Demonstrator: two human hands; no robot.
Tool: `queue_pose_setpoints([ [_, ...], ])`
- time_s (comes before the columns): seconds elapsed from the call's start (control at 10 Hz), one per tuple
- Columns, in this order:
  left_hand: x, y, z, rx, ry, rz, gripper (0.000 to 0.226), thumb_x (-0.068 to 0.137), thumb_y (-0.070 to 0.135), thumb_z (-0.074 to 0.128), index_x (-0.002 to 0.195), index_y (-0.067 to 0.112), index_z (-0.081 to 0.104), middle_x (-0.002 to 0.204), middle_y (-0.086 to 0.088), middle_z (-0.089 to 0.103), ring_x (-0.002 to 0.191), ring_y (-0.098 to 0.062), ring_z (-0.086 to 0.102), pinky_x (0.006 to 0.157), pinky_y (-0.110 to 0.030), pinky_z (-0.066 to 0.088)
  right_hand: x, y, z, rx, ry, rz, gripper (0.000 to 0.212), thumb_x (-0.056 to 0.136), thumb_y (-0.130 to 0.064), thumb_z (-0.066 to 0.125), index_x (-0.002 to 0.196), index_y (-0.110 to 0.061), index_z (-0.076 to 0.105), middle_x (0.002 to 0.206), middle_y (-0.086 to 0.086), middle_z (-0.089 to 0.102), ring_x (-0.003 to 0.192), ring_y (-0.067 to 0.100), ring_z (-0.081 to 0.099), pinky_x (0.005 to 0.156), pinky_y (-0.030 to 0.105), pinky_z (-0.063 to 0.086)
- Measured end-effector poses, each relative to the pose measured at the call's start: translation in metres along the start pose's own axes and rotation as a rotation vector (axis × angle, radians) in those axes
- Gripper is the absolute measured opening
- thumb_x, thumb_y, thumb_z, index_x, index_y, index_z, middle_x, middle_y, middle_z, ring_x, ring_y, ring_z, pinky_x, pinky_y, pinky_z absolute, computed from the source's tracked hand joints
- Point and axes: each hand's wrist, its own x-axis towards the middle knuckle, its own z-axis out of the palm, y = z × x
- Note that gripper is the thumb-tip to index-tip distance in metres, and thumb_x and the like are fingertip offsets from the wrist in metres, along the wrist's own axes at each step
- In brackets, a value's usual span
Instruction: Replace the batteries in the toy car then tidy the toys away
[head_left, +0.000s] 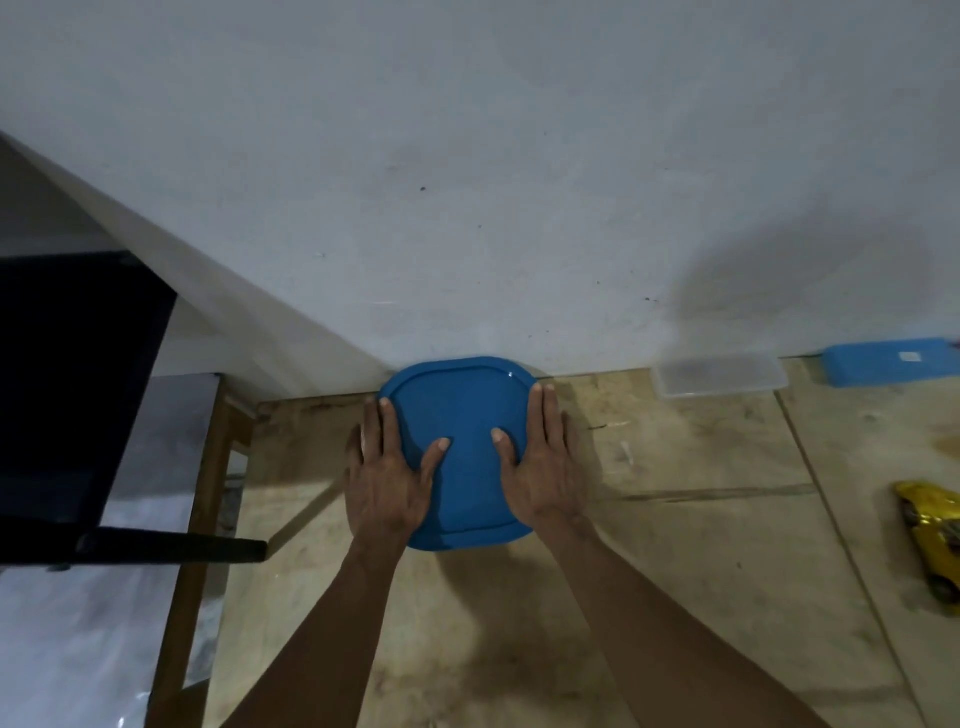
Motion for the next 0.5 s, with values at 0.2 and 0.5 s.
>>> queue_pose_setpoints([
  [0.2,-0.007,0.0,-0.007,-0.021,-0.056,-0.009,0.091,0.091,0.077,0.033,0.161,0.029,-0.001,0.169,-0.002,-0.001,0.154,-0.029,0.006,0.119,-0.056,0.026,-0.004,0.001,-0.005,0.024,-0.01,-0.019,0.073,0.099,-0.063,0.024,0.155,-0.034,-0.011,0.166,-0.007,-0.01,0.153,0.026,0.001,0.118,0.049,0.024],
  [0.5,-0.042,0.009,-0.036,-0.091,-0.039,0.018,0.077,0.098,0.068,0.029,0.161,0.031,0.001,0.169,-0.003,-0.005,0.154,-0.028,0.003,0.118,-0.058,0.028,-0.036,-0.004,-0.027,0.15,0.034,0.035,0.07,0.1,-0.056,0.035,0.157,-0.032,0.002,0.166,0.003,0.003,0.151,0.029,0.011,0.118,0.047,0.021],
])
